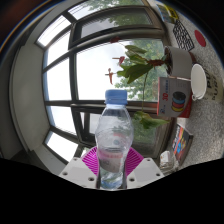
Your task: Pour water
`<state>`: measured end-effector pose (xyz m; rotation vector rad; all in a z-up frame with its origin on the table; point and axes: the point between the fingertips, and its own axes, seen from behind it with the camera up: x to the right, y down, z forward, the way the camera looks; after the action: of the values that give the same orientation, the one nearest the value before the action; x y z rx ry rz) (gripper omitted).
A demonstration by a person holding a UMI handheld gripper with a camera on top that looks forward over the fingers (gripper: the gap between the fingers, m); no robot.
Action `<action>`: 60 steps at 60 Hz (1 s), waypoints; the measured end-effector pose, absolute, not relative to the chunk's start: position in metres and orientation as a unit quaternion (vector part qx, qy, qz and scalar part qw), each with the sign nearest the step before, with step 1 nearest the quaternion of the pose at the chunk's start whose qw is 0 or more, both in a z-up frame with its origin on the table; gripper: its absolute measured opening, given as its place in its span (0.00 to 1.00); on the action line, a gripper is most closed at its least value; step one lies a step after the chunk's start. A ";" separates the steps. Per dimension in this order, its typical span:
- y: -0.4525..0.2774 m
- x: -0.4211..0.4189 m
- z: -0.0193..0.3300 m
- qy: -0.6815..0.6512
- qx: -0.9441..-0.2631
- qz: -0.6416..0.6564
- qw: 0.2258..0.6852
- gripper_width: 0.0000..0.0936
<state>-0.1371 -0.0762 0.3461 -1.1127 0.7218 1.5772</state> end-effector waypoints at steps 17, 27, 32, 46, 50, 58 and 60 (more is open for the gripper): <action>-0.020 -0.068 0.310 0.454 -0.283 0.778 0.329 0.30; -0.006 -0.051 0.283 0.490 -0.260 0.782 0.285 0.31; -0.007 -0.052 0.285 0.485 -0.266 0.786 0.275 0.31; -0.022 -0.049 0.359 0.353 -0.393 0.743 0.413 0.31; -0.027 -0.035 0.390 0.284 -0.434 0.698 0.493 0.31; -0.036 0.012 0.445 0.148 -0.491 0.537 0.670 0.31; -0.042 0.028 0.454 0.118 -0.499 0.492 0.703 0.31</action>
<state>0.0282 -0.0417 0.4541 -1.1109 0.2618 1.0951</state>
